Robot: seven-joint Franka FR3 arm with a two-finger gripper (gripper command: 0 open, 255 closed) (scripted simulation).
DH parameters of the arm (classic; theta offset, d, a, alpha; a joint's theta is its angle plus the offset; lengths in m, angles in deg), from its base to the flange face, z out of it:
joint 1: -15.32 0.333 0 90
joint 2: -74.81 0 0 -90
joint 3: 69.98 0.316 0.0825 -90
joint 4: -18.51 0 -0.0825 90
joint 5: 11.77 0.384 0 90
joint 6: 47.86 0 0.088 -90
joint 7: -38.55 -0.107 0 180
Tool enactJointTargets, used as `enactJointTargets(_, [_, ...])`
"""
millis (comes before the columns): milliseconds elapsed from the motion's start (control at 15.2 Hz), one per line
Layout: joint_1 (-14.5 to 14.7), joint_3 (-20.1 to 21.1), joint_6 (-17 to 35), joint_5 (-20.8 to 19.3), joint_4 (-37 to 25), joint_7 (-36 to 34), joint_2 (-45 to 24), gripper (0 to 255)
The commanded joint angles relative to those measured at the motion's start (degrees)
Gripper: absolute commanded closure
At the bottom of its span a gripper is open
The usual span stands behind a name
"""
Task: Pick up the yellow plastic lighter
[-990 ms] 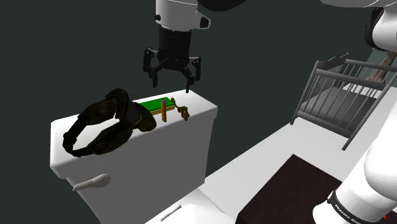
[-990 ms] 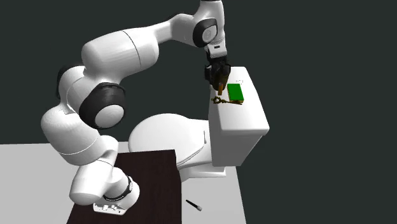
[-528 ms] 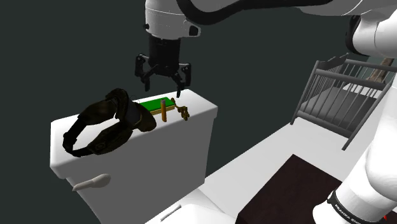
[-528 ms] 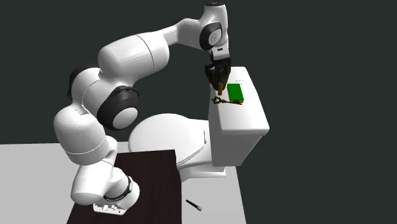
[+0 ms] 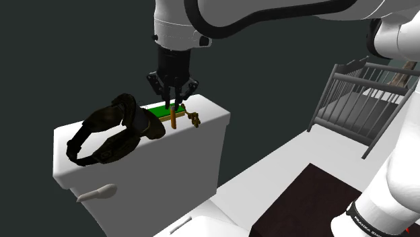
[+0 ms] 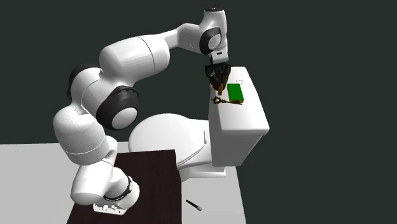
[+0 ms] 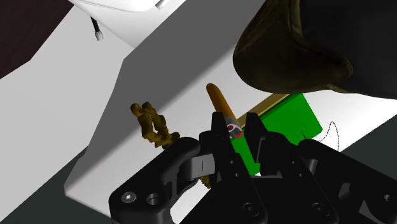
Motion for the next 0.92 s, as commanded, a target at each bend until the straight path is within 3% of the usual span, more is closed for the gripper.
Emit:
enactJointTargets(0, [0.0,0.0,0.0,0.0,0.1,0.0,0.0,255])
enactJointTargets(330, [-0.1,0.0,0.1,0.0,0.1,0.1,0.0,255])
enactJointTargets(858, [1.3,0.2,-6.5,-0.7,-7.5,0.4,-1.3,255])
